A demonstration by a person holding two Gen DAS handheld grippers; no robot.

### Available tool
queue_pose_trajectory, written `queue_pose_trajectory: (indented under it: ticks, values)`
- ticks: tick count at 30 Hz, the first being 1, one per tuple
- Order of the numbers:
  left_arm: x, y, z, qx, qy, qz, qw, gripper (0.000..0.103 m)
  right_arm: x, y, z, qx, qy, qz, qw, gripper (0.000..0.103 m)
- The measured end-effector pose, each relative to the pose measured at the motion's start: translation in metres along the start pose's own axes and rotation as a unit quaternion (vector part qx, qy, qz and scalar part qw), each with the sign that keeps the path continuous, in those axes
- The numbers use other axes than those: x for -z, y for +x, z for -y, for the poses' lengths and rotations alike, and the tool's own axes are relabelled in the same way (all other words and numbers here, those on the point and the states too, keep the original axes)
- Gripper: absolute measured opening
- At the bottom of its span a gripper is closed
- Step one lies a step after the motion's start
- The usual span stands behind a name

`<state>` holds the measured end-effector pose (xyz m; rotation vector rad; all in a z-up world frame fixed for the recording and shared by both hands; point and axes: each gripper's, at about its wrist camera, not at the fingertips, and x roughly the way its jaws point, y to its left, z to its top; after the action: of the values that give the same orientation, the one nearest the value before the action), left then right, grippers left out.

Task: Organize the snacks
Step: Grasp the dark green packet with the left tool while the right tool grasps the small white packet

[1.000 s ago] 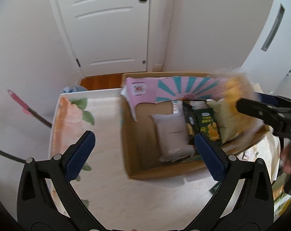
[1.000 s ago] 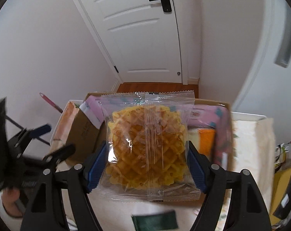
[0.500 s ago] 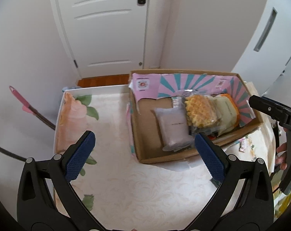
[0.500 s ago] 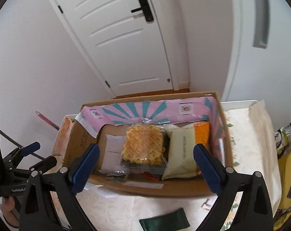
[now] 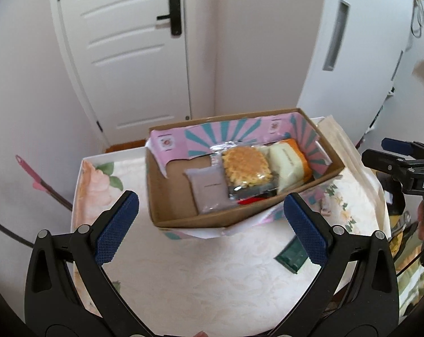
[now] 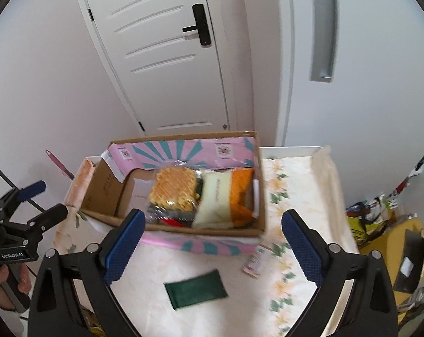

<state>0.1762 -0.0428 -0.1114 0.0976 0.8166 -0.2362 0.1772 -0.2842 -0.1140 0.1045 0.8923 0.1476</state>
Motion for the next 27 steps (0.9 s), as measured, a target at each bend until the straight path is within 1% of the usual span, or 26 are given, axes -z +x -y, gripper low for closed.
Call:
queue_pose_trajectory:
  ticks: [3, 6, 9, 12, 15, 17, 19, 24, 26, 27]
  values:
    - [0.005, -0.004, 0.018, 0.015, 0.022, 0.004, 0.9996, 0.103, 0.013, -0.012, 0.008, 0.023, 0.005, 0.007, 1.0, 0.097]
    - [0.013, -0.001, 0.035, 0.026, 0.05, -0.004, 0.9984, 0.103, 0.027, -0.021, 0.015, 0.04, 0.01, 0.014, 0.999, 0.097]
    - [0.025, 0.006, 0.055, 0.054, 0.083, -0.021, 0.9949, 0.103, 0.04, -0.024, 0.024, 0.046, 0.019, 0.012, 0.999, 0.097]
    - [0.036, 0.02, 0.073, 0.085, 0.115, -0.049, 0.9885, 0.103, 0.05, -0.022, 0.032, 0.055, 0.028, 0.003, 0.998, 0.097]
    - [0.052, 0.046, 0.093, 0.126, 0.145, -0.094, 0.9769, 0.103, 0.058, -0.016, 0.037, 0.06, 0.037, -0.008, 0.997, 0.097]
    - [0.063, 0.063, 0.104, 0.142, 0.161, -0.116, 0.9697, 0.103, 0.064, -0.01, 0.041, 0.065, 0.046, -0.016, 0.997, 0.097]
    - [0.073, 0.082, 0.114, 0.151, 0.184, -0.137, 0.9616, 0.103, 0.07, -0.004, 0.043, 0.072, 0.052, -0.025, 0.996, 0.097]
    - [0.09, 0.116, 0.129, 0.159, 0.22, -0.165, 0.9482, 0.102, 0.085, 0.017, 0.048, 0.085, 0.075, -0.054, 0.992, 0.097]
    - [0.096, 0.128, 0.134, 0.165, 0.237, -0.174, 0.9415, 0.093, 0.091, 0.026, 0.05, 0.085, 0.085, -0.064, 0.991, 0.097]
    - [0.099, 0.134, 0.137, 0.167, 0.245, -0.179, 0.9382, 0.091, 0.094, 0.031, 0.051, 0.085, 0.089, -0.067, 0.99, 0.097]
